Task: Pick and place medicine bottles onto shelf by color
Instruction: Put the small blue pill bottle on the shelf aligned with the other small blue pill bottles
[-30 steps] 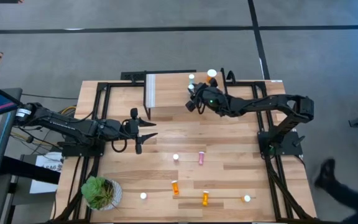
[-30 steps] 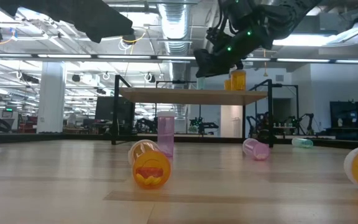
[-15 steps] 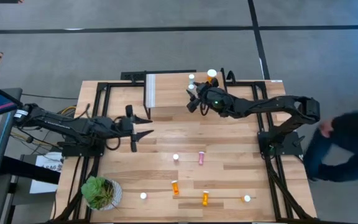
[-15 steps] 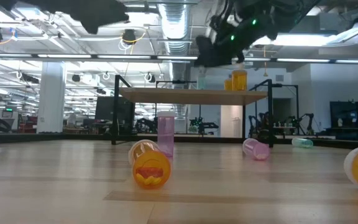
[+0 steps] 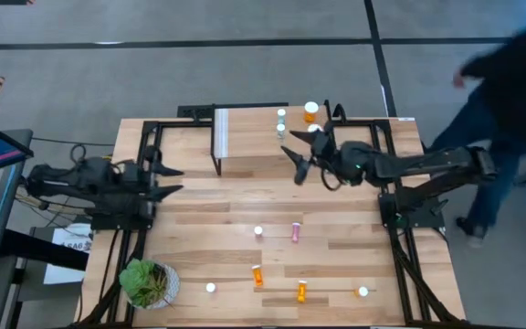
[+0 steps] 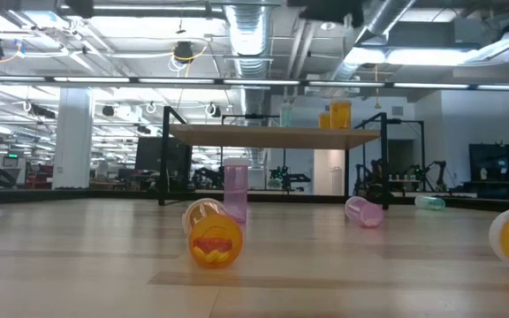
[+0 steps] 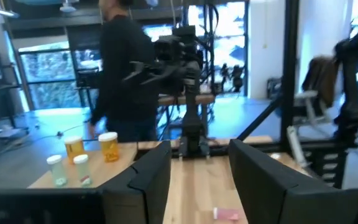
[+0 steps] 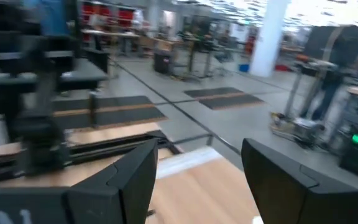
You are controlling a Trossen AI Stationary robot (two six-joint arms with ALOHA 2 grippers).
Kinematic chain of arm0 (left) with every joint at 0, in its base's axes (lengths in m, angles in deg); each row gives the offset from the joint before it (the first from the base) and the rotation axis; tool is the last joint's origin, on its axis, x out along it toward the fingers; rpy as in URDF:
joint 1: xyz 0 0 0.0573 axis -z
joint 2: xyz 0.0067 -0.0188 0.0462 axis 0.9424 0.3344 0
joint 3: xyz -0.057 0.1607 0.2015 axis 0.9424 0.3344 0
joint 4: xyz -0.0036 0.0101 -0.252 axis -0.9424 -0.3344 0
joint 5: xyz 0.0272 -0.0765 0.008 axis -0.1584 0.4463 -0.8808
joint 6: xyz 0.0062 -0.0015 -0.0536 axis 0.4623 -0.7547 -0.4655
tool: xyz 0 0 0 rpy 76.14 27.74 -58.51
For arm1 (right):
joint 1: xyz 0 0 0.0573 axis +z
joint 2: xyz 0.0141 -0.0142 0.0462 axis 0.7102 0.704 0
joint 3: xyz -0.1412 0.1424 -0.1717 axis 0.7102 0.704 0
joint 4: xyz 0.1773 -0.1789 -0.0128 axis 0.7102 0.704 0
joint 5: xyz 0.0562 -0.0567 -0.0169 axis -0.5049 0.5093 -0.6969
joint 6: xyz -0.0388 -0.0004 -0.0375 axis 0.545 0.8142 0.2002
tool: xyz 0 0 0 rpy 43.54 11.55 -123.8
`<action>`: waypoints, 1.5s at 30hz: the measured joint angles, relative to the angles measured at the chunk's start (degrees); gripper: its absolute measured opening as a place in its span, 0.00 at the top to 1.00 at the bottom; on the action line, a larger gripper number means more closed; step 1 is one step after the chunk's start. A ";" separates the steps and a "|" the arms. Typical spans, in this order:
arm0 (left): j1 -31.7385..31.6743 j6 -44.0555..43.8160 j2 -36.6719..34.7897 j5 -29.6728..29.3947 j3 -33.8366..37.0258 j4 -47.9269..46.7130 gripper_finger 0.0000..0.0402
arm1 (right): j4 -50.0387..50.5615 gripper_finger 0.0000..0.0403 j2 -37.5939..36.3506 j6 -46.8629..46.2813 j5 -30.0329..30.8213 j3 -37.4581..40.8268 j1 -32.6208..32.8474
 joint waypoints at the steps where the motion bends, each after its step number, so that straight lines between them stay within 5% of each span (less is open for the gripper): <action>1: 0.00 -0.62 -1.97 0.62 0.66 -0.38 0.63 | 0.19 0.37 -0.78 0.38 -0.03 0.27 1.12; 8: 0.00 -0.27 -15.71 1.98 10.02 -0.40 0.71 | 3.74 0.37 -4.19 0.81 0.10 1.46 7.51; 19: -0.02 -8.79 -12.65 -1.45 18.97 -0.10 0.76 | 5.21 0.36 -3.74 0.79 0.47 1.50 13.63; 27: -0.04 -17.96 -12.02 -3.81 22.58 -13.86 0.76 | 5.46 0.36 -3.79 0.83 0.54 1.50 16.52; 45: -0.04 -17.34 -10.51 -1.32 22.78 -12.98 0.76 | 6.74 0.36 -3.79 -2.04 0.50 1.48 20.27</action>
